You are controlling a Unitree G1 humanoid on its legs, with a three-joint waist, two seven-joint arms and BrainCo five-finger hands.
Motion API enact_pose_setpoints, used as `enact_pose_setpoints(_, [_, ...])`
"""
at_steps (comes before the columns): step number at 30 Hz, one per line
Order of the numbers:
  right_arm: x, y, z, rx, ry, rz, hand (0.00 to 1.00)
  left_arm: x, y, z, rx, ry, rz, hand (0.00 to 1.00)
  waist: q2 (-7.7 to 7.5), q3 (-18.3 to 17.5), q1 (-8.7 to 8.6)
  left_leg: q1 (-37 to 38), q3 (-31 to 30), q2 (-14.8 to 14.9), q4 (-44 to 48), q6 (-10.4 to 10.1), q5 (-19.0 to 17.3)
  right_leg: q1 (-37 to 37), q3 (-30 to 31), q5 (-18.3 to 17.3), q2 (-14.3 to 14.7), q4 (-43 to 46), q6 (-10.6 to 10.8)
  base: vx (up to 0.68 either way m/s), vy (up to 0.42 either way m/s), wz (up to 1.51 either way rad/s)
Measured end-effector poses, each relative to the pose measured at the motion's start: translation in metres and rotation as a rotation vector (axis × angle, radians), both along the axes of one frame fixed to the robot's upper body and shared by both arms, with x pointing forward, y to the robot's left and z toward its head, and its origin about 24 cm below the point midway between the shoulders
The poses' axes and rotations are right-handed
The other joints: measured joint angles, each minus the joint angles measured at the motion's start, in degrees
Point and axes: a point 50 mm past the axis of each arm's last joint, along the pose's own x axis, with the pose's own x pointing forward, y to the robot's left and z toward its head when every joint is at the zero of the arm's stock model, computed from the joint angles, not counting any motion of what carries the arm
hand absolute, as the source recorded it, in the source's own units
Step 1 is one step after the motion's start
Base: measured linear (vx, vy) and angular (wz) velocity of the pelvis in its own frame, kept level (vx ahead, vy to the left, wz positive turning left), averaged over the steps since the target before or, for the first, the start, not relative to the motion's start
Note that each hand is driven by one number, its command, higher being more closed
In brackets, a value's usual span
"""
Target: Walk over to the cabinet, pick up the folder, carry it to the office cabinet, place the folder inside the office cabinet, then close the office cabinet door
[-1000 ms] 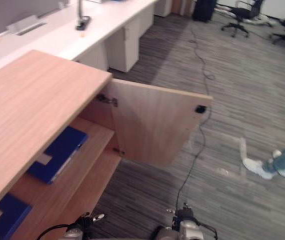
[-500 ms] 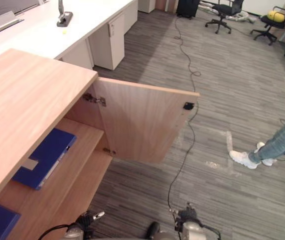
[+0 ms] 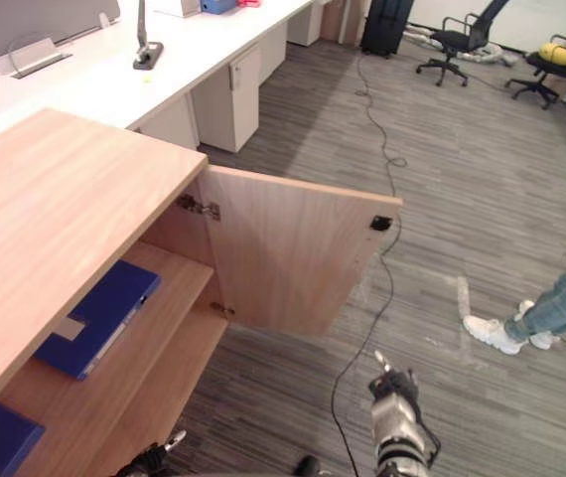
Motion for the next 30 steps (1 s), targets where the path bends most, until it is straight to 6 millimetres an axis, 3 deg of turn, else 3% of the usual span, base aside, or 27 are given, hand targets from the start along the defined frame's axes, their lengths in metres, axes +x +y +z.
enact_pose_setpoints(4, [0.052,-0.016,0.041,-0.084,-0.114,0.052,0.00,-0.007,-0.001,-0.001,-0.029,-0.010,0.094,0.00,0.32,-0.18,1.19,-3.14,-2.82,1.75,5.45,0.70,-1.31,0.88,0.00,-0.01,0.30,-0.08,0.00,0.00,-0.047,0.35])
enact_pose_setpoints(5, [0.074,-0.048,0.065,-0.140,-0.111,0.058,0.00,-0.006,-0.003,-0.001,-0.039,-0.031,0.128,0.00,1.30,0.41,3.06,-4.66,-5.89,3.42,9.21,0.96,-2.63,2.68,-0.60,-0.02,1.08,-0.41,-0.02,-0.02,-0.039,0.61])
enact_pose_setpoints(6, [0.076,-0.053,0.069,-0.150,-0.112,0.057,0.00,-0.006,-0.003,-0.001,-0.041,-0.034,0.130,0.00,1.54,0.52,3.58,-4.75,-6.19,3.76,9.70,0.94,-2.80,2.98,-0.69,-0.02,1.19,-0.41,-0.02,-0.03,-0.003,0.69])
enact_pose_setpoints(7, [0.089,-0.061,0.087,-0.189,-0.159,0.071,0.00,-0.012,-0.002,-0.002,-0.039,-0.026,0.139,0.00,2.10,0.47,4.95,-5.59,-7.03,4.92,11.39,1.17,-3.09,3.75,-0.89,-0.33,1.63,-0.44,-0.37,-0.01,0.020,0.34])
enact_pose_setpoints(9, [0.102,-0.054,0.101,-0.216,-0.213,0.125,0.00,-0.020,0.000,-0.002,-0.034,-0.008,0.145,0.00,2.44,0.50,5.06,-6.79,-8.52,5.72,12.08,1.22,-3.11,3.73,-1.36,-0.53,2.30,-0.53,-0.61,-0.01,0.008,0.32])
enact_pose_setpoints(14, [0.112,-0.027,0.100,-0.244,-0.213,0.272,0.00,-0.016,-0.002,-0.002,-0.037,-0.017,0.129,0.00,2.89,0.78,6.91,-8.49,-9.67,6.73,13.45,1.25,-3.08,4.04,-1.99,-1.04,3.20,-1.21,-1.16,-0.02,0.013,0.14])
enact_pose_setpoints(16, [0.122,-0.021,0.110,-0.259,-0.230,0.301,0.00,-0.011,-0.004,-0.002,-0.037,-0.030,0.107,0.00,3.34,1.06,6.95,-9.30,-10.94,6.78,14.03,1.28,-3.06,4.02,-2.03,-1.18,3.24,-1.21,-1.22,-0.03,0.039,0.11])
enact_pose_setpoints(19, [0.134,-0.017,0.128,-0.273,-0.268,0.315,0.00,-0.008,-0.004,-0.001,-0.033,-0.042,0.077,0.00,3.51,1.25,6.87,-10.21,-12.11,6.66,13.91,1.39,-2.64,3.97,-2.50,-1.19,3.21,-1.22,-1.21,-0.04,0.036,0.16])
enact_pose_setpoints(23, [0.140,-0.019,0.137,-0.317,-0.258,0.340,0.00,-0.006,-0.004,0.000,-0.033,-0.050,0.060,0.00,3.49,1.29,6.98,-10.93,-12.99,6.36,12.76,1.06,-1.60,3.83,-3.85,-1.20,3.21,-1.23,-1.22,-0.04,0.014,0.20])
enact_pose_setpoints(27, [0.151,-0.015,0.157,-0.466,-0.251,0.454,0.00,-0.003,-0.003,0.001,-0.030,-0.056,0.038,0.00,3.37,1.58,6.91,-11.08,-13.48,5.73,10.12,0.37,0.11,3.13,-4.49,-1.32,3.18,-1.26,-1.16,-0.04,-0.003,0.10])
enact_pose_setpoints(30, [0.160,0.002,0.174,-0.619,-0.286,0.595,0.00,-0.003,-0.002,0.001,-0.029,-0.056,0.037,0.00,3.00,1.83,6.55,-11.09,-12.54,5.54,8.42,0.23,1.24,1.80,-3.90,-1.29,3.30,-1.26,-1.37,-0.03,-0.011,-0.11])
